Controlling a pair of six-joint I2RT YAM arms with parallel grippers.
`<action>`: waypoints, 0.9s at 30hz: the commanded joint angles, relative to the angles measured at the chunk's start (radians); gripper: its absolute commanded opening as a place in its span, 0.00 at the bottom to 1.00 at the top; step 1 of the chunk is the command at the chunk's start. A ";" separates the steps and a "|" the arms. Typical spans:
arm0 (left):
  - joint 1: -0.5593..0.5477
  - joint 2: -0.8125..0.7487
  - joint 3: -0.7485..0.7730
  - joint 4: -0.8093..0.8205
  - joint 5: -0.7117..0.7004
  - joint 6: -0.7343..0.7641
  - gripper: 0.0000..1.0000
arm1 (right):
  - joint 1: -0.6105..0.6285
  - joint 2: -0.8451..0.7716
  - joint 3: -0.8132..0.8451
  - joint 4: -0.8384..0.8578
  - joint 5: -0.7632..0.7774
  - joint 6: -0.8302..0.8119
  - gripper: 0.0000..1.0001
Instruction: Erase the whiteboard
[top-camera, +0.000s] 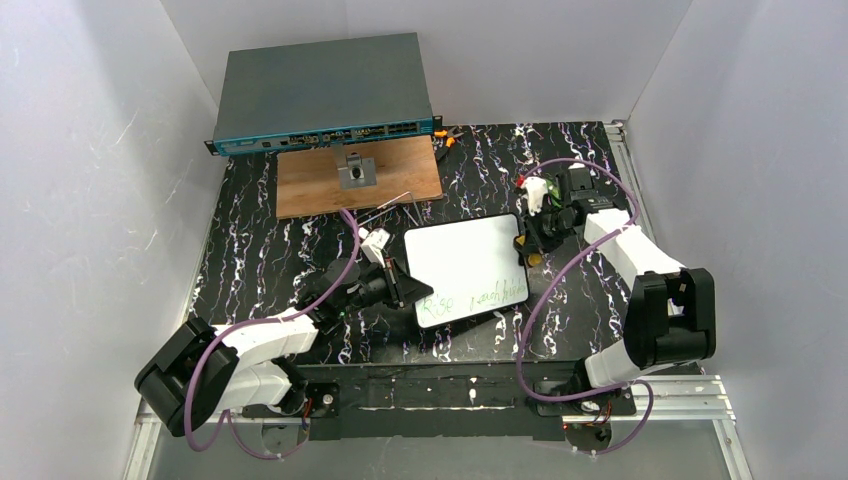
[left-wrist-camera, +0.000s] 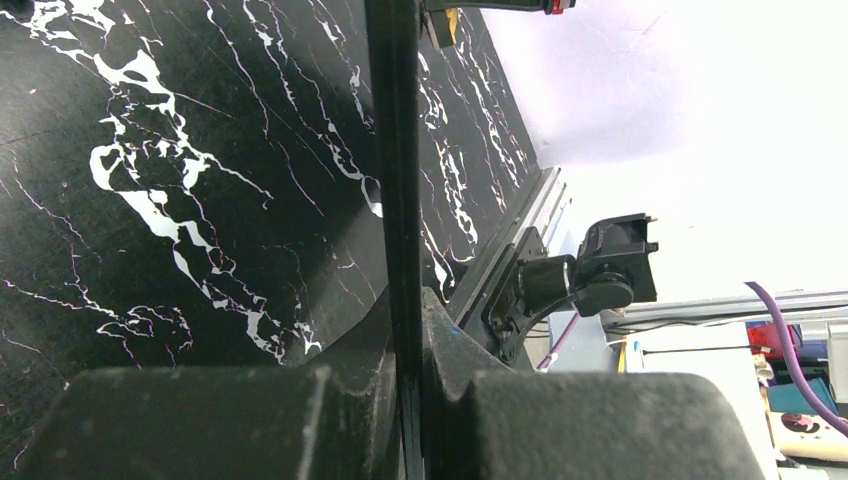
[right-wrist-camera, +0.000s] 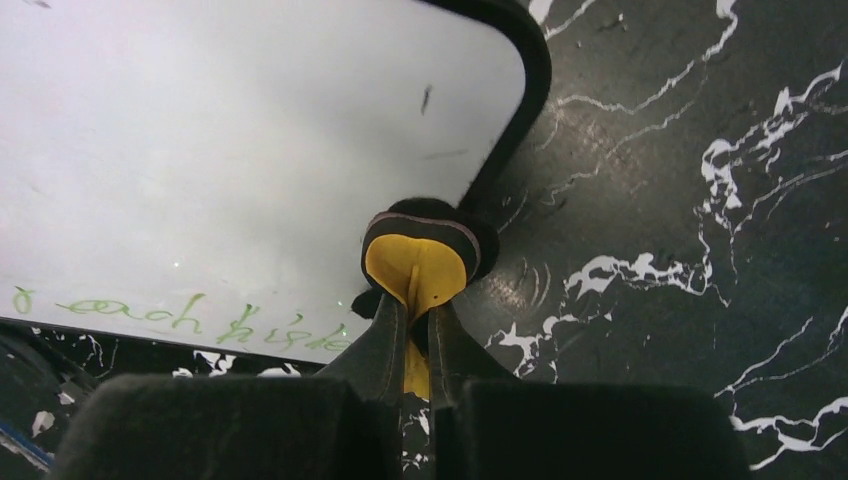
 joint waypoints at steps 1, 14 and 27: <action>-0.005 -0.043 0.021 0.110 0.024 0.025 0.00 | -0.014 0.010 -0.036 -0.032 0.023 -0.041 0.01; -0.005 -0.025 0.019 0.133 0.028 0.015 0.00 | -0.014 0.050 -0.102 -0.212 -0.142 -0.142 0.01; -0.005 -0.030 0.025 0.120 0.032 0.017 0.00 | -0.014 0.073 0.130 -0.128 -0.165 -0.008 0.01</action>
